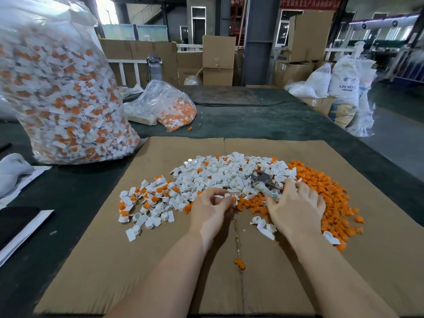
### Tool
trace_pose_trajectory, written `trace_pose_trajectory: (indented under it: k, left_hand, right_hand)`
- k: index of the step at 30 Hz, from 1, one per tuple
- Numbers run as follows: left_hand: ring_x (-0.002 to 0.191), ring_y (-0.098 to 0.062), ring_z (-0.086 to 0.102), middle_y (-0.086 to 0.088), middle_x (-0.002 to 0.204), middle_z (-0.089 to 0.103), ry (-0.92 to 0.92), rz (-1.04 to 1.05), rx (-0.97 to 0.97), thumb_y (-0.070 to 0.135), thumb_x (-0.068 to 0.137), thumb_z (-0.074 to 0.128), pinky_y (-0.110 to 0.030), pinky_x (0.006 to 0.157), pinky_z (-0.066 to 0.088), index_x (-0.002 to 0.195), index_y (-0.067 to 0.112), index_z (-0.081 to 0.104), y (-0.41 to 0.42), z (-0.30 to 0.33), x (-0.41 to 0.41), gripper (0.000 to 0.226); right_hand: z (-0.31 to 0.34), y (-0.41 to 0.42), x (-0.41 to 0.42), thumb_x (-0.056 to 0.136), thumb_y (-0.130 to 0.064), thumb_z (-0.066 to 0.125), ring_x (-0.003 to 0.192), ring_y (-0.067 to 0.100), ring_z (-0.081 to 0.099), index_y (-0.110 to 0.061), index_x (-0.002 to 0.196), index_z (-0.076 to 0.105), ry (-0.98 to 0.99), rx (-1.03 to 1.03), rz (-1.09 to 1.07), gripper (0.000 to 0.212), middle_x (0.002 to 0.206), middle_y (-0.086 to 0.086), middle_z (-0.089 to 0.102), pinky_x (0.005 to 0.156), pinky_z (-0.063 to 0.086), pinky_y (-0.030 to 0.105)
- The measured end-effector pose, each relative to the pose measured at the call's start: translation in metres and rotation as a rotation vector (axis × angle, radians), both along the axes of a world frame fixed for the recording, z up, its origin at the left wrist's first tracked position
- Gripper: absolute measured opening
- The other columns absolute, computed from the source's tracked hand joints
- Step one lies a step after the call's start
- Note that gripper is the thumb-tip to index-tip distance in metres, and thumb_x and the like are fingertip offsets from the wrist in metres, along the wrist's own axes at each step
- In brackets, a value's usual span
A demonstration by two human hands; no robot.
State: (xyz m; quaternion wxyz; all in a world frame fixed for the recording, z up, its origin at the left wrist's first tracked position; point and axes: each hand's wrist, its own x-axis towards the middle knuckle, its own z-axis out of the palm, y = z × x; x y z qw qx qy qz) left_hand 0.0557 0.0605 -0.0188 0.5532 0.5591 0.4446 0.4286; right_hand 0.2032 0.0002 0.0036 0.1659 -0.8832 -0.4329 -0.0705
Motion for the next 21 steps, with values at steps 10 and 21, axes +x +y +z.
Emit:
trace_pose_trajectory:
  k: [10,21]
  left_hand:
    - [0.057,-0.008,0.060,-0.004,0.069,0.067,-0.043,0.015,-0.070,0.012,0.088,0.064,-0.019,0.058,0.050,0.096,0.013,0.063,0.001,0.006,0.002,0.008]
    - [0.043,-0.009,0.054,-0.005,0.060,0.062,-0.249,0.115,-0.240,0.005,0.088,0.063,-0.017,0.041,0.044,0.092,0.007,0.060,0.014,0.032,0.000,0.006]
  right_hand:
    - [0.007,0.009,0.015,0.088,-0.060,0.040,0.133,0.032,0.028,-0.015,0.135,0.037,-0.014,-0.347,-0.008,0.065,0.144,0.013,0.033,0.112,0.011,0.050]
    - [0.051,-0.003,-0.014,0.092,-0.037,0.045,0.062,0.018,0.048,-0.005,0.085,0.059,0.574,-0.149,0.387,0.035,0.071,0.010,0.057,0.055,0.033,0.028]
